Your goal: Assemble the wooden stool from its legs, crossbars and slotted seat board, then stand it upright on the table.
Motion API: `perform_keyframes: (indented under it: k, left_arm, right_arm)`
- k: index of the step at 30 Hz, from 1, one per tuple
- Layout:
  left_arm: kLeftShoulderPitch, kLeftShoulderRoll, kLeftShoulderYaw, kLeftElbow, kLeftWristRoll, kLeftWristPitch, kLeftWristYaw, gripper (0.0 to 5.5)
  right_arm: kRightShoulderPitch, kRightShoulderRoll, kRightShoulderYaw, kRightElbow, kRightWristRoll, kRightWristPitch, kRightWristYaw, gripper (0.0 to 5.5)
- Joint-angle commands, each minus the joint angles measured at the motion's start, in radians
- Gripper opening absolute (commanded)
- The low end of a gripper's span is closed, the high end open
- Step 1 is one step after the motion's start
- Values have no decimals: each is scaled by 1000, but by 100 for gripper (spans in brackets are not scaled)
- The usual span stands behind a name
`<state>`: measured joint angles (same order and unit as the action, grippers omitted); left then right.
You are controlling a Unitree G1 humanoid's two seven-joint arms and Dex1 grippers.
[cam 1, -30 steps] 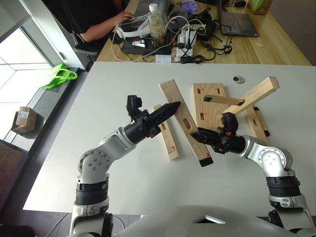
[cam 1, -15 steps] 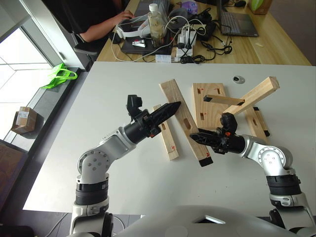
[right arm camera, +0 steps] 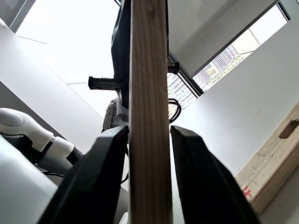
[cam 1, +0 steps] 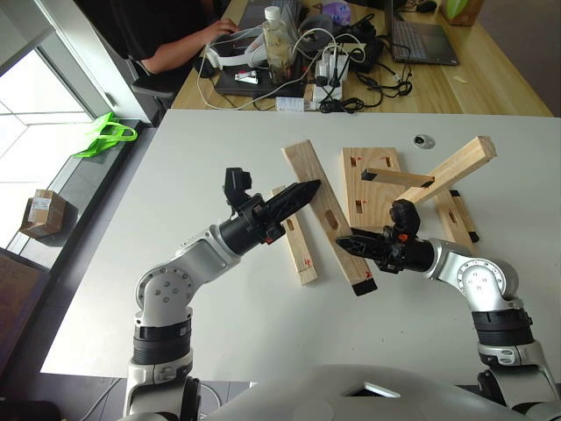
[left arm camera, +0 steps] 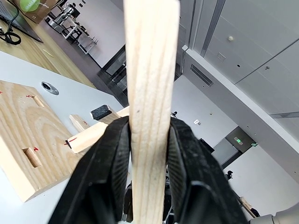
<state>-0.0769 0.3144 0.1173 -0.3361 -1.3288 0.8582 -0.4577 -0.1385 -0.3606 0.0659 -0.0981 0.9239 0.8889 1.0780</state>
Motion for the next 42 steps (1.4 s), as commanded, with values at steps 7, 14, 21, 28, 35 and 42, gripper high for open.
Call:
perform_keyframes:
  k: [7, 14, 21, 28, 35, 42]
  left_arm:
    - [4, 1, -4, -24, 0, 8, 13, 122]
    - [17, -9, -10, -35, 6, 1, 24, 122]
    - [42, -34, -17, -45, 27, -23, 29, 122]
    - [65, -61, -33, -53, 49, -39, 26, 122]
    - [67, -64, -33, -47, 55, -41, 28, 122]
    - [65, -58, -31, -44, 54, -38, 28, 122]
  right_arm:
    - [0, 2, -4, -12, 1, 15, -21, 101]
    - [6, 5, -6, -17, 9, 23, -27, 101]
    - [38, 55, -27, -35, 31, 14, -72, 101]
    - [63, 65, -35, -51, 48, 16, -90, 101]
    - [62, 61, -42, -40, 57, 28, -88, 101]
    - [64, 56, -50, -37, 65, 36, -79, 101]
